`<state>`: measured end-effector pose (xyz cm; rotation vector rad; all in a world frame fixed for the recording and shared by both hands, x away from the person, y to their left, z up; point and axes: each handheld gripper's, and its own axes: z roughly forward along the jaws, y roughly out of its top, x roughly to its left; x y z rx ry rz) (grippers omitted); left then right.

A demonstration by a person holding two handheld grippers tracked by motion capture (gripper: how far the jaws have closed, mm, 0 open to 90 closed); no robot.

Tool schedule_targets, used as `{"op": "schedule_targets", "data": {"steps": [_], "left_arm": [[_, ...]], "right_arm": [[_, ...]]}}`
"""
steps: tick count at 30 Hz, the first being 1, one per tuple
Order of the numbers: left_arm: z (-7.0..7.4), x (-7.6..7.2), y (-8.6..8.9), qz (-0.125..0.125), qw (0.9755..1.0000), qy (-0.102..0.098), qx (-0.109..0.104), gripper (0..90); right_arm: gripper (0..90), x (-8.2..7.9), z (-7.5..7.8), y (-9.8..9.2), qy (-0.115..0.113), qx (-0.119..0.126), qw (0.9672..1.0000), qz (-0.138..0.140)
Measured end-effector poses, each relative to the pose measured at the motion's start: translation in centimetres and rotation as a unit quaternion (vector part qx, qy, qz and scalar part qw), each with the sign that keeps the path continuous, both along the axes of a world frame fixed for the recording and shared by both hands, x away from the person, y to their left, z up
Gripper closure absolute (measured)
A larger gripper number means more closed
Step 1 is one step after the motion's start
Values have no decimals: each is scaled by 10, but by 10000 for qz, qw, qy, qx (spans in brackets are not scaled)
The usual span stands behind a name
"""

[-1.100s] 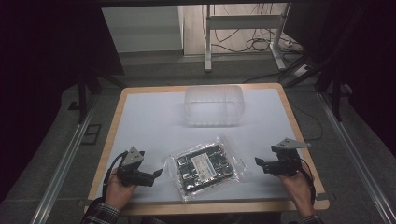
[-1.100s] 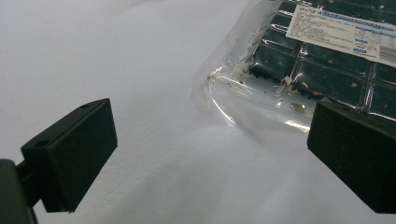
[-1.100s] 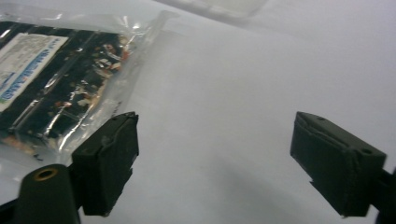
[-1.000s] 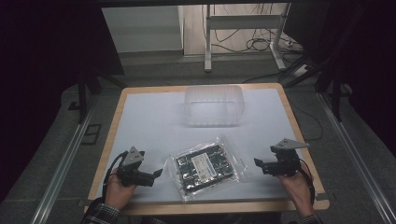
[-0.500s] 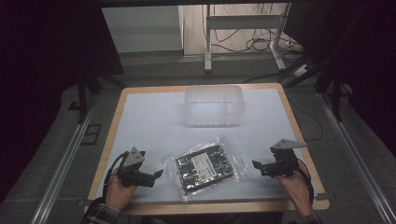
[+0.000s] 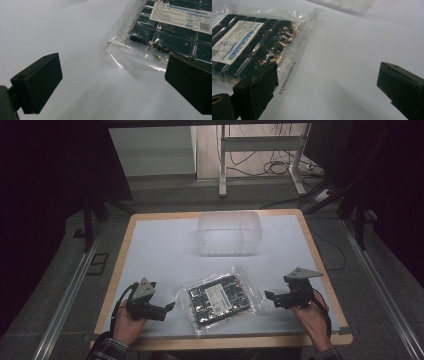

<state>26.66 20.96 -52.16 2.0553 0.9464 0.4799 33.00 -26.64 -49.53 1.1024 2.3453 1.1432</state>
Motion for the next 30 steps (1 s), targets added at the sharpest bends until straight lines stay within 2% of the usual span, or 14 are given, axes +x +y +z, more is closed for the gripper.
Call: {"op": "schedule_targets", "data": {"steps": [4,9,12,13,30], "left_arm": [[0,0,0,-3,10000,-11,15,10],[0,0,-1,-12,10000,-9,19,10],[0,0,-1,-23,10000,-7,25,10],[0,0,-1,-29,10000,-10,24,10],[-1,0,-4,-81,9999,-1,116,10]], "right_arm": [[38,1,0,6,40,46,9999,92],[37,0,0,14,-164,-60,9995,247],[36,1,-1,19,-136,-54,9993,337],[37,1,-3,23,-116,-117,9991,379],[40,7,-12,47,27,-157,9986,497]]}}
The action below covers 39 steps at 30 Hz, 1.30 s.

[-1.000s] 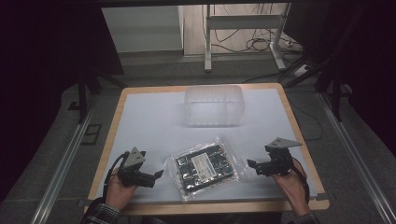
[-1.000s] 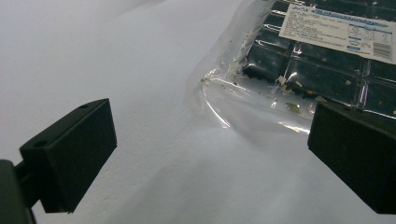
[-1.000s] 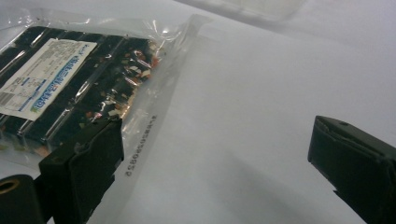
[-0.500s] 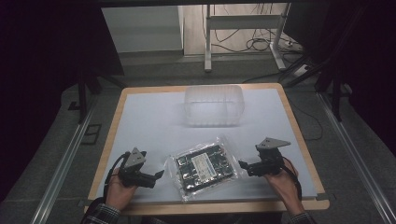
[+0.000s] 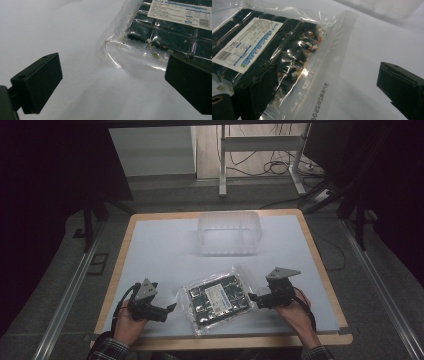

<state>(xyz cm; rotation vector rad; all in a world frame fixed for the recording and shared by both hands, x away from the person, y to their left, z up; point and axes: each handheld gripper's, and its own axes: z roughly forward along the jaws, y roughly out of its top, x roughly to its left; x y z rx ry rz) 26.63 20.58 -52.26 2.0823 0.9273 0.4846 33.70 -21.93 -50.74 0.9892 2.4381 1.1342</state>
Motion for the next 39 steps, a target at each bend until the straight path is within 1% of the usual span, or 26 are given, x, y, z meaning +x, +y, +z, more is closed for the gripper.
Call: {"op": "schedule_targets", "data": {"steps": [5,8,10,12,13,14,15,16,19,23,24,25,27,30,32,34,37,39], "left_arm": [[0,0,0,-3,10000,11,-5,10],[0,0,-1,-7,10000,4,-2,10],[0,0,-1,-6,10000,4,0,10],[0,0,-1,-5,10000,6,-2,10],[0,0,-1,-4,10000,5,-3,10],[0,0,-1,-6,10000,5,0,10],[-1,0,-1,-9,10000,6,-1,11],[-1,0,-1,-9,10000,6,6,11],[-1,0,-1,-20,10000,1,36,11],[-1,0,-2,-21,10000,-3,49,11],[-1,0,-2,-22,10000,-3,56,11],[-1,0,-2,-27,10000,1,57,11],[-1,0,-2,-31,10000,1,70,11],[-1,0,-2,-32,10000,-1,75,11],[-1,0,-2,-34,10000,-4,86,11],[-1,0,-2,-36,10000,-4,89,11],[-1,0,-2,-41,9999,-3,98,11],[-1,0,-3,-43,9999,-6,103,11]], "right_arm": [[41,2,-1,6,69,119,9999,20],[68,3,-1,8,188,103,9998,63],[90,5,-2,9,334,104,9994,61],[130,5,-3,10,427,66,9990,61],[188,6,-3,10,447,31,9990,47],[188,6,-3,10,447,31,9990,47],[272,7,-2,9,503,101,9987,0],[272,7,-2,9,503,101,9987,0],[364,9,-3,8,689,252,9973,-2],[458,12,-8,7,888,238,9958,6],[514,11,-9,8,897,238,9957,15],[514,11,-9,8,897,238,9957,15],[565,11,-8,8,890,231,9958,9],[619,10,-10,9,918,190,9956,14],[668,9,-12,10,1005,162,9948,23],[684,9,-13,10,1037,192,9944,33],[738,9,-14,10,1122,246,9934,9],[796,8,-14,10,1163,218,9930,-24]]}}
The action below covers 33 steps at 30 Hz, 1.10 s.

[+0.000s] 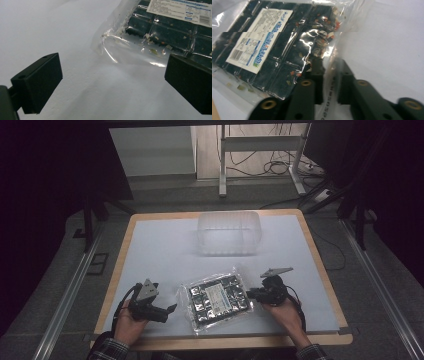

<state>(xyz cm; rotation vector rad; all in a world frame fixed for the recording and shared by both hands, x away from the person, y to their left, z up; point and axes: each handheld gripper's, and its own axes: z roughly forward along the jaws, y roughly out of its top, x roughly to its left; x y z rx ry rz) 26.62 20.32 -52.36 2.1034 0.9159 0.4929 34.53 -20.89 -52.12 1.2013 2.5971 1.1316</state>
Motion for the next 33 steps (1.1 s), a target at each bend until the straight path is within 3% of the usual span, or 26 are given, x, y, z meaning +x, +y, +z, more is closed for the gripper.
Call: {"op": "schedule_targets", "data": {"steps": [4,6,13,18,33], "left_arm": [[0,0,0,3,10000,-5,12,11],[0,0,0,2,10000,-12,24,11],[0,0,0,-3,10000,-18,31,12],[0,-1,-1,-11,10000,-8,73,12],[1,-1,-1,12,10000,-28,70,13]], "right_arm": [[876,-1,0,-1,14,137,9997,-201],[889,-4,0,2,-99,48,9996,-272],[890,-5,4,2,-109,51,9995,-299],[890,-9,10,4,-251,32,9992,-310],[888,-14,28,2,-479,343,9979,-252]]}}
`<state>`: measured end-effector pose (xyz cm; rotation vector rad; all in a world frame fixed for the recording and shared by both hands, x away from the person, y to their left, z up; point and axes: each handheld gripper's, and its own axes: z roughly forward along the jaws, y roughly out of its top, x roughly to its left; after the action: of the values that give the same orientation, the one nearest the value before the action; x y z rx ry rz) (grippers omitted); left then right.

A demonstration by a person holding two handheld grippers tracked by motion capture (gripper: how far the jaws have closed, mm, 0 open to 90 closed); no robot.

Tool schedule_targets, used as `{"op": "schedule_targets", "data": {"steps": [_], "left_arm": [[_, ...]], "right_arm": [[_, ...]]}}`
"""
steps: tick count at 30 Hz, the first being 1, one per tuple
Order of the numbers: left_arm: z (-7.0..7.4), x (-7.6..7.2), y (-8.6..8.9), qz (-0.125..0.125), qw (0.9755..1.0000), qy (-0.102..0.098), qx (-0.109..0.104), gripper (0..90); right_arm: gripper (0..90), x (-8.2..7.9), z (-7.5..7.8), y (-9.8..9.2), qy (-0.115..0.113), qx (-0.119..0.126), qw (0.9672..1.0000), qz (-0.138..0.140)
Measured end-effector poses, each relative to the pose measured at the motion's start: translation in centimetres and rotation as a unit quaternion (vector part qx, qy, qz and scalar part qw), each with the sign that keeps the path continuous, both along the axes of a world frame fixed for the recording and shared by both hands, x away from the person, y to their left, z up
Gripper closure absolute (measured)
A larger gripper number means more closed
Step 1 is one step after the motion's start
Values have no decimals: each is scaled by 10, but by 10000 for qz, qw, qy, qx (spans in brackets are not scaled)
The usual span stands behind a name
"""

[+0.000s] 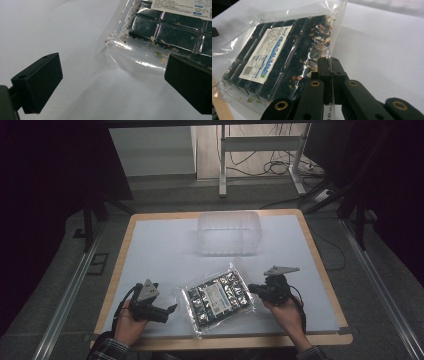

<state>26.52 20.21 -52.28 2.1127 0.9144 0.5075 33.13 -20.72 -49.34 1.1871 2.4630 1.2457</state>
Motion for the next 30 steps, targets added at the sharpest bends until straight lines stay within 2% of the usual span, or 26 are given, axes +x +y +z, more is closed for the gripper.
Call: {"op": "schedule_targets", "data": {"steps": [5,7,12,15,18,22,30], "left_arm": [[0,0,0,6,10000,-10,3,13],[0,0,0,11,10000,-5,-12,13],[1,0,0,16,10000,-26,-6,13],[1,-1,0,14,10000,-30,-5,13],[1,-1,-1,20,10000,-35,-30,13],[1,-1,-2,14,10000,-36,-41,13],[2,-2,-1,-12,9999,-101,-105,13]], "right_arm": [[888,-1,7,0,-21,136,9999,12],[888,-2,13,-1,-12,287,9996,44],[888,-3,19,-1,-39,381,9992,83],[889,-4,25,-3,23,553,9984,126],[889,-4,28,-3,33,620,9979,162],[889,-2,38,-2,52,767,9967,266],[889,0,65,7,-32,827,9953,512]]}}
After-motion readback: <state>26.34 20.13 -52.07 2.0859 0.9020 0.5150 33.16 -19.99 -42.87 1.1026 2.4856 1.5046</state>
